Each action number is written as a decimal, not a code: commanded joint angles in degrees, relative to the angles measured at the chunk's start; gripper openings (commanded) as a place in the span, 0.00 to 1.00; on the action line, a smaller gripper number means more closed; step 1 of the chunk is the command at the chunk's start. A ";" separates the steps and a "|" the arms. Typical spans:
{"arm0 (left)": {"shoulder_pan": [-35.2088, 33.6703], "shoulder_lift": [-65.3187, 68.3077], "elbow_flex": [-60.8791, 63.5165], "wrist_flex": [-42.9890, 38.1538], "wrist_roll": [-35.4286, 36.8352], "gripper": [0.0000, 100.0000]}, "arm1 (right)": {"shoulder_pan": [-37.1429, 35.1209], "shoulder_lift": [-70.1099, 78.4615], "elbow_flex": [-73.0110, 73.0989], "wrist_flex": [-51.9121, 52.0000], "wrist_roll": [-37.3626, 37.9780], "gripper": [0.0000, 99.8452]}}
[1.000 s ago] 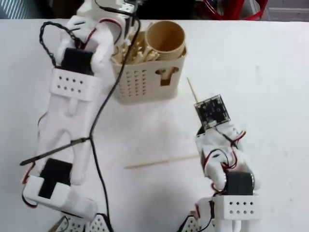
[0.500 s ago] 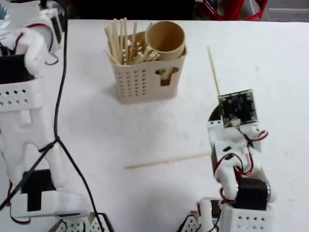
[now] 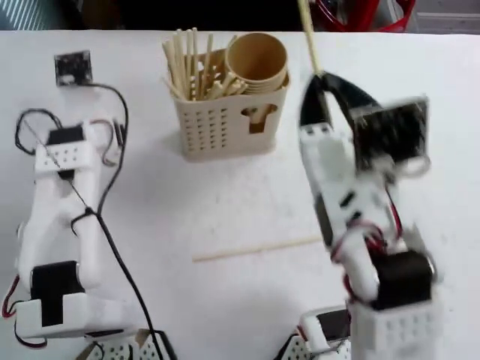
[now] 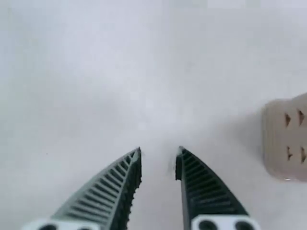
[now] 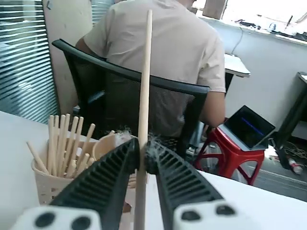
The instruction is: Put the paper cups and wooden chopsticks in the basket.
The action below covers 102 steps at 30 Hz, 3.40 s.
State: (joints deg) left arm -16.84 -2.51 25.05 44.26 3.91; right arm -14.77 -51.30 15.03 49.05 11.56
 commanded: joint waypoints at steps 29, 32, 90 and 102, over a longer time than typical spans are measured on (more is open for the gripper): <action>2.95 -2.15 8.53 -12.75 -0.26 0.13 | 12.44 13.58 -4.57 19.12 5.10 0.02; 2.95 -2.15 8.53 -12.75 -0.26 0.13 | 20.35 9.36 1.05 19.21 9.14 0.02; 4.26 -2.15 8.62 -12.57 -0.35 0.13 | 11.47 52.18 2.81 15.08 27.60 0.21; 4.18 -2.15 8.70 -12.57 -0.35 0.13 | 13.32 62.37 -5.45 14.99 24.70 0.21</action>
State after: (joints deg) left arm -13.14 -2.51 34.20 32.84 3.82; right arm -1.93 7.43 16.09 62.51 36.88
